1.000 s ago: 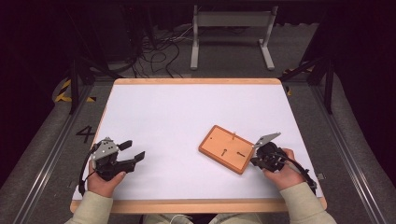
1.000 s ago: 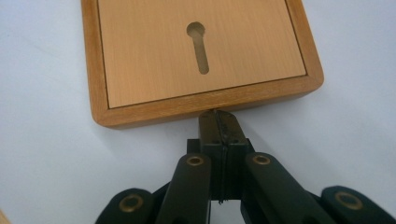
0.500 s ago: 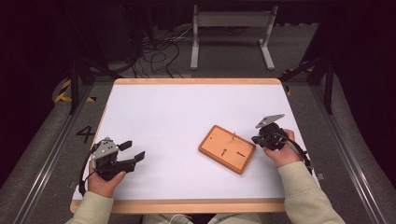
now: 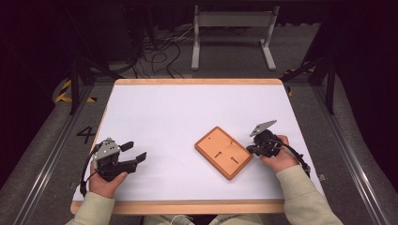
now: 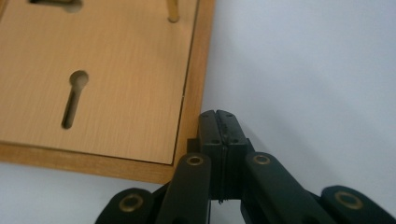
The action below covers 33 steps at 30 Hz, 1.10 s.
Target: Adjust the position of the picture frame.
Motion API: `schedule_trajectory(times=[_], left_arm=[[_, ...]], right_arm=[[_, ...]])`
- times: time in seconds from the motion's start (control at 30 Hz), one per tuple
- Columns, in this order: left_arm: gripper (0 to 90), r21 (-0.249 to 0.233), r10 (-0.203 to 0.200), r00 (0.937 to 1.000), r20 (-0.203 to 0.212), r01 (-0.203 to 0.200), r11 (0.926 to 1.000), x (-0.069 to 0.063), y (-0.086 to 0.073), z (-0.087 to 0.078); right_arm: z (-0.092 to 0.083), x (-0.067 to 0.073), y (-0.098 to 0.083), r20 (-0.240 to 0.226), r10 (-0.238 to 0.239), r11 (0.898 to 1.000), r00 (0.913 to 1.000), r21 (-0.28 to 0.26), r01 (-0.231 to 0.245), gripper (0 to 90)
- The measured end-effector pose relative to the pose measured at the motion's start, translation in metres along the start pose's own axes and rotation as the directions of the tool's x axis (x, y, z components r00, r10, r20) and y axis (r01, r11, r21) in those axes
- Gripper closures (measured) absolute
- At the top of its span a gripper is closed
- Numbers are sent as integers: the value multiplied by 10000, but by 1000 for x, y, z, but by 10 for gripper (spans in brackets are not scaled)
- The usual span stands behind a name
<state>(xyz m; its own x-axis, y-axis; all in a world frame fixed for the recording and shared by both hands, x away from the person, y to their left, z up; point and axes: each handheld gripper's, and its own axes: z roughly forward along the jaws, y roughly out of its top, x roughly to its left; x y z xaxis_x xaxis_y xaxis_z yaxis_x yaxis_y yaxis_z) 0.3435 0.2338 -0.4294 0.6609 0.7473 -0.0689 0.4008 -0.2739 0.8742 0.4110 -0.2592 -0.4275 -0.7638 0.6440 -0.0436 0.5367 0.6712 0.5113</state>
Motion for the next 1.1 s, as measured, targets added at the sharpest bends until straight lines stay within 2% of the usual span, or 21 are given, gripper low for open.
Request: schedule_trajectory(times=[0.07,0.3,0.43,0.53,0.67,0.8,0.93,1.1], left_arm=[[320,3,94,10000,5,-94,10000,0,0,0],[320,-26,16,10000,48,-16,10000,0,1,0],[319,-36,97,9999,46,-97,9999,0,1,1],[319,-44,77,10000,51,-76,10000,0,1,1],[319,-25,81,9999,92,-81,10000,0,1,2],[319,-7,149,9999,77,-149,9999,0,1,2],[319,-37,111,9999,75,-111,9999,1,1,0],[319,-23,93,9999,90,-93,10000,0,1,2]], right_arm=[[0,6,1,-189,-109,9999,9998,19,110,900],[-4,27,6,-729,-464,9989,9963,-140,455,900],[-4,32,7,-1046,-514,9986,9932,-197,497,900],[-3,41,10,-1537,-594,9980,9863,-313,552,900],[-3,48,13,-1786,-820,9963,9805,-391,762,900],[1,59,17,-2258,-980,9946,9692,-568,873,900],[5,68,22,-2542,-1149,9927,9603,-653,1015,900],[12,81,30,-2933,-1454,9884,9449,-849,1257,900]])
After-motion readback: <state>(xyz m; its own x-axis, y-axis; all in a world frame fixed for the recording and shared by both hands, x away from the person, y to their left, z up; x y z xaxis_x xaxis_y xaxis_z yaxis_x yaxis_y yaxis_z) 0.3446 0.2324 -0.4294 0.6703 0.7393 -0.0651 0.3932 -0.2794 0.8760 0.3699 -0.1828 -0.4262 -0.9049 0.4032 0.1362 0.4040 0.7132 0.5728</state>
